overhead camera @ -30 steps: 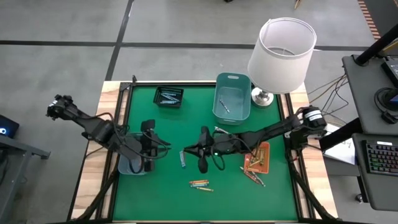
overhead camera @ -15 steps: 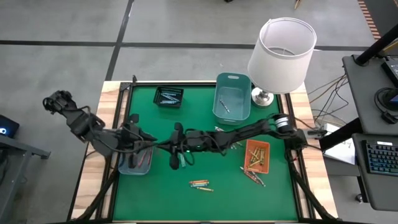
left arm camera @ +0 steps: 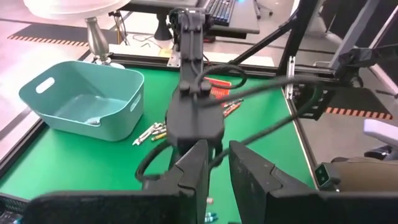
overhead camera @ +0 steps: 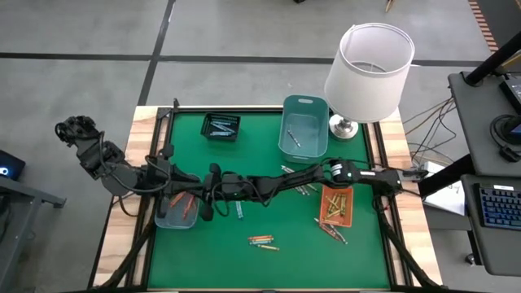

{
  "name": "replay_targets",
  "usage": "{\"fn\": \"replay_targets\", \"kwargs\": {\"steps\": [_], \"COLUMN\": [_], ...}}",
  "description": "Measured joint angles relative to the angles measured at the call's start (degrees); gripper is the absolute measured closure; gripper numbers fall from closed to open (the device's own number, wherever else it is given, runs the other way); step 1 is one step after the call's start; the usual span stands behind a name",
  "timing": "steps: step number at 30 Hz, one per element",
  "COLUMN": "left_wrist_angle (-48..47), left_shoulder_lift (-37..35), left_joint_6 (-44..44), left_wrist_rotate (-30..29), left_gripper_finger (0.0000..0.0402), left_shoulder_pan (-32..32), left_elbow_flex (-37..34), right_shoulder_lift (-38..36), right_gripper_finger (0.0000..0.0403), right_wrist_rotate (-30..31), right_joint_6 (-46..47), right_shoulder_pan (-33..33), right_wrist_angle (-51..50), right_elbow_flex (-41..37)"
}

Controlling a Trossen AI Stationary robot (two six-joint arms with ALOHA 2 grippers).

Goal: Sort crayons
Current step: Put the orange crayon into the blue bin, then put the blue crayon into the black bin

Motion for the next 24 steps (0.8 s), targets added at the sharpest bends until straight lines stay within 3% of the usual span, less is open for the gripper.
{"fn": "replay_targets", "kwargs": {"steps": [13,18,24], "left_wrist_angle": [-0.4,-2.4,-3.6], "left_shoulder_lift": [2.3,2.8,3.3], "left_joint_6": [-0.6,-3.4,-4.7], "left_wrist_rotate": [0.1,0.3,0.2], "left_gripper_finger": [0.0354,0.0354,0.0354], "left_shoulder_pan": [-0.4,-0.4,-0.4], "left_elbow_flex": [-0.4,-0.4,-0.5], "right_shoulder_lift": [-0.2,-4.0,-10.0], "right_gripper_finger": [0.0394,0.0394,0.0394], "right_wrist_rotate": [0.4,0.4,1.7], "right_joint_6": [-3.0,-6.9,-10.2], "right_shoulder_pan": [0.4,1.6,3.4], "right_wrist_angle": [-3.3,-14.5,-34.6], "right_elbow_flex": [1.0,1.0,1.0]}}
